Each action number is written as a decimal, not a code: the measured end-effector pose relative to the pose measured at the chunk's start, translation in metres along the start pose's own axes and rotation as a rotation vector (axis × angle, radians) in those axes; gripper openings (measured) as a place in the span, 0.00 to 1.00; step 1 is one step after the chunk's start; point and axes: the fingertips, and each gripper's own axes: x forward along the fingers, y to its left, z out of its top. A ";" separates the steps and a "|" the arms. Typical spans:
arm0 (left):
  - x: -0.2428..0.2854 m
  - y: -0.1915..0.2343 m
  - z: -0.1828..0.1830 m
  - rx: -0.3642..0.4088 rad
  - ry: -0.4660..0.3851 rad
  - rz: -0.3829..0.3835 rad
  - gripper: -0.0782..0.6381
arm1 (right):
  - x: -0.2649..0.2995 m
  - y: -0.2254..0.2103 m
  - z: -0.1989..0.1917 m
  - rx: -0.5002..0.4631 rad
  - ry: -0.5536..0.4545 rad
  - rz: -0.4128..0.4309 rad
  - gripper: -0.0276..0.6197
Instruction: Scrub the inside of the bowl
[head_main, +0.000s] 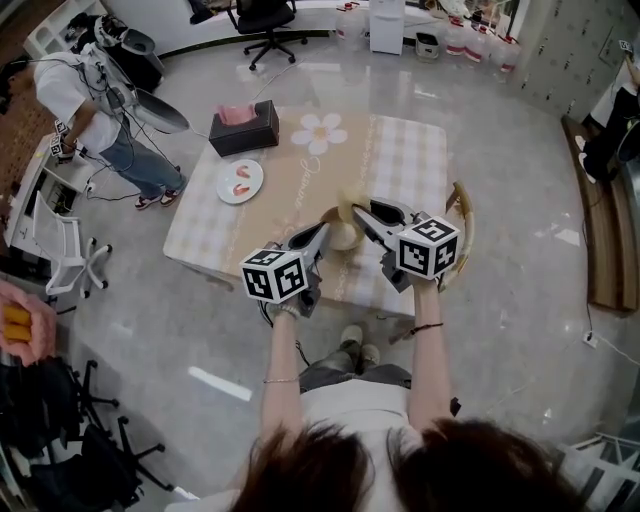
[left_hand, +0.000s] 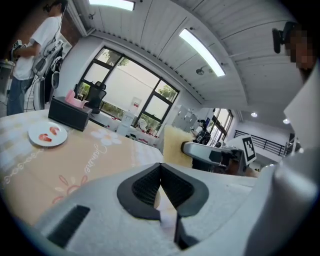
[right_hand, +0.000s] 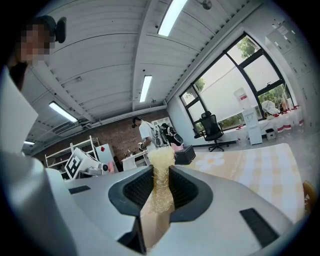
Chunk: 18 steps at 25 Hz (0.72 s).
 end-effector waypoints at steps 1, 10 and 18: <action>0.001 0.004 0.000 -0.003 0.010 0.000 0.12 | 0.005 0.000 -0.001 0.000 0.007 0.001 0.17; 0.009 0.033 -0.009 -0.050 0.065 -0.054 0.12 | 0.030 -0.007 -0.008 -0.002 0.032 -0.011 0.17; 0.005 0.063 -0.025 -0.161 0.102 0.051 0.12 | 0.034 -0.016 -0.025 -0.142 0.210 0.009 0.17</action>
